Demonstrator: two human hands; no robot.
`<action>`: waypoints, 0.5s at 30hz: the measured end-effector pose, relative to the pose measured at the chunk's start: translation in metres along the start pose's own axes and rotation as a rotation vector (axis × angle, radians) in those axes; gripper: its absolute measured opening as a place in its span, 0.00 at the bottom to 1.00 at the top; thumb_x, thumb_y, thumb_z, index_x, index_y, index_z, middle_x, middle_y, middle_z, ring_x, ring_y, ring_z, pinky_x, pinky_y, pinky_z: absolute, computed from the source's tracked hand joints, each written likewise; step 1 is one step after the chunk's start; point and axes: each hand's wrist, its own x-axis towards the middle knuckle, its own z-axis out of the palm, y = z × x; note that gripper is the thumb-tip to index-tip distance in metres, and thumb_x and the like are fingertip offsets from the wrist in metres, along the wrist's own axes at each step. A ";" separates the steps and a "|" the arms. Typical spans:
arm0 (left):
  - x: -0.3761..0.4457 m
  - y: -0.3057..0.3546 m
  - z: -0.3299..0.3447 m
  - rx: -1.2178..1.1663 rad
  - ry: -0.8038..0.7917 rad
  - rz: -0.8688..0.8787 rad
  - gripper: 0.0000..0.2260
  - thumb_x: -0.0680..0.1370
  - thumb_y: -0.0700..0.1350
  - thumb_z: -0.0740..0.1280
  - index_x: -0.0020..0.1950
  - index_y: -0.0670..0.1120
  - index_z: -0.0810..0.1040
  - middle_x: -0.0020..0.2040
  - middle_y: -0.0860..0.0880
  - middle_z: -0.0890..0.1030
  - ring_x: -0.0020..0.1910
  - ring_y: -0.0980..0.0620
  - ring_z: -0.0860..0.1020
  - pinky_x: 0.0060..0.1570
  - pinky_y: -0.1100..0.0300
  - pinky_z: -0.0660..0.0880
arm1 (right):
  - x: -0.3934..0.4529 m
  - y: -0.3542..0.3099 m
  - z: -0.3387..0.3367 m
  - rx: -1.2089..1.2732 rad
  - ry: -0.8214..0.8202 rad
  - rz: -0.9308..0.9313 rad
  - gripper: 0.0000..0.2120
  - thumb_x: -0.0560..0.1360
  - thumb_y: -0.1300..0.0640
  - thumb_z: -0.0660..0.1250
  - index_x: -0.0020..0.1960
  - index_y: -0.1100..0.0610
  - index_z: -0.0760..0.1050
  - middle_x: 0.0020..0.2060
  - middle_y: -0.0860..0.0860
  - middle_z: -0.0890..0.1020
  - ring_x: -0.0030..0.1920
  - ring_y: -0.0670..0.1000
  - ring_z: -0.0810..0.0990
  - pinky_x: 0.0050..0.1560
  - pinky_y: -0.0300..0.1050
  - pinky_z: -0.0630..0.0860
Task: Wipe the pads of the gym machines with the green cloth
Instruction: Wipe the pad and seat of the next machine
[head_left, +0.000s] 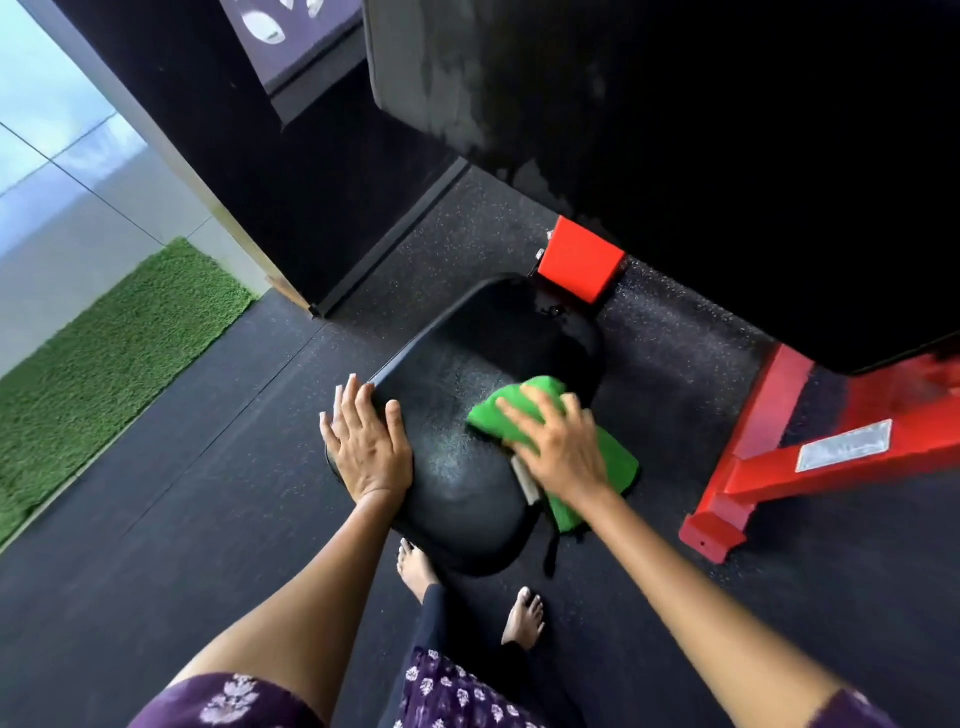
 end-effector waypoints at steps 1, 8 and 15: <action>0.000 0.001 0.000 0.027 -0.013 0.038 0.28 0.78 0.57 0.45 0.67 0.41 0.70 0.72 0.45 0.67 0.74 0.46 0.60 0.73 0.52 0.44 | 0.012 0.003 -0.001 0.017 0.005 0.167 0.21 0.71 0.45 0.65 0.63 0.45 0.76 0.60 0.52 0.77 0.50 0.59 0.73 0.40 0.54 0.77; 0.001 -0.001 0.003 0.115 -0.092 0.197 0.27 0.78 0.54 0.46 0.63 0.40 0.74 0.62 0.41 0.77 0.68 0.41 0.69 0.69 0.43 0.60 | -0.023 -0.050 0.012 -0.007 0.006 -0.146 0.29 0.66 0.42 0.67 0.67 0.42 0.71 0.65 0.50 0.74 0.54 0.58 0.68 0.46 0.55 0.75; 0.009 0.035 0.014 0.085 -0.093 0.176 0.25 0.77 0.54 0.48 0.63 0.39 0.72 0.58 0.41 0.76 0.62 0.40 0.71 0.70 0.43 0.56 | 0.013 0.016 0.000 -0.007 0.070 0.338 0.23 0.67 0.46 0.74 0.61 0.46 0.78 0.60 0.55 0.77 0.48 0.62 0.77 0.38 0.55 0.76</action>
